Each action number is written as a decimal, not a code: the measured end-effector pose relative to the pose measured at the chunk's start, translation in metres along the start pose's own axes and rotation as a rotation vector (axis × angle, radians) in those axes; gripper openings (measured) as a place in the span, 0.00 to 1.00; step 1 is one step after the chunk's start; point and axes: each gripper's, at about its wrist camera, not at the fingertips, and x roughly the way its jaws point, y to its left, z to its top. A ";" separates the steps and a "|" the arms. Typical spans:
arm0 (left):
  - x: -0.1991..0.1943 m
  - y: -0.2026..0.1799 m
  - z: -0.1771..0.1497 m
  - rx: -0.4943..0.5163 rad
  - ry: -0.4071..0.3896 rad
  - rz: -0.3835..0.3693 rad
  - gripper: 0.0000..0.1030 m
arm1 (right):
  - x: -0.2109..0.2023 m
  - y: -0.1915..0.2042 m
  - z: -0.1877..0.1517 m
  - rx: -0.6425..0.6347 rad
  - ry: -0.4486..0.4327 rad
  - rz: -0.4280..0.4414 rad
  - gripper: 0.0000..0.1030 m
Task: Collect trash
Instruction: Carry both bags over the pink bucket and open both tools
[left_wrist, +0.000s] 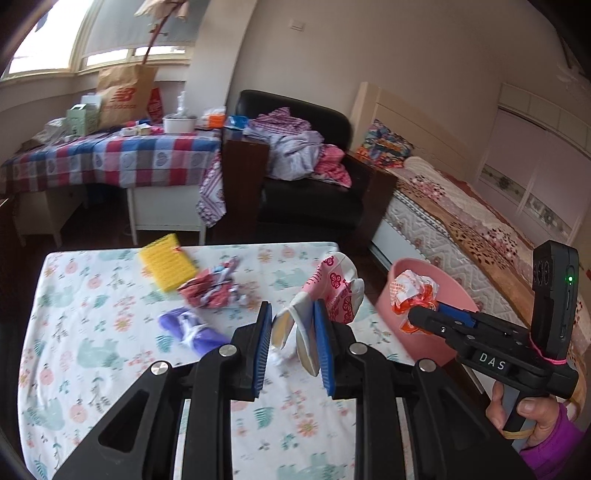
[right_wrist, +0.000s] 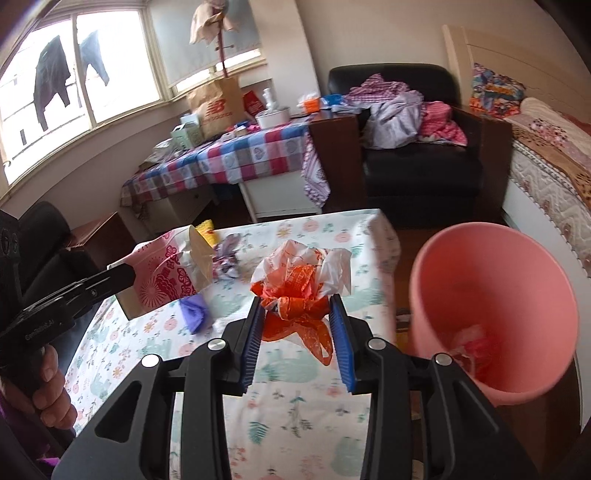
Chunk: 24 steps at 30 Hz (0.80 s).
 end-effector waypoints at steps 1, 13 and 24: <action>0.003 -0.004 0.002 0.009 0.002 -0.011 0.21 | -0.003 -0.007 0.000 0.012 -0.006 -0.013 0.35; 0.059 -0.080 0.016 0.107 0.052 -0.152 0.21 | -0.022 -0.083 -0.004 0.126 -0.026 -0.155 0.35; 0.107 -0.143 0.013 0.243 0.102 -0.190 0.21 | -0.020 -0.127 -0.012 0.206 -0.013 -0.243 0.35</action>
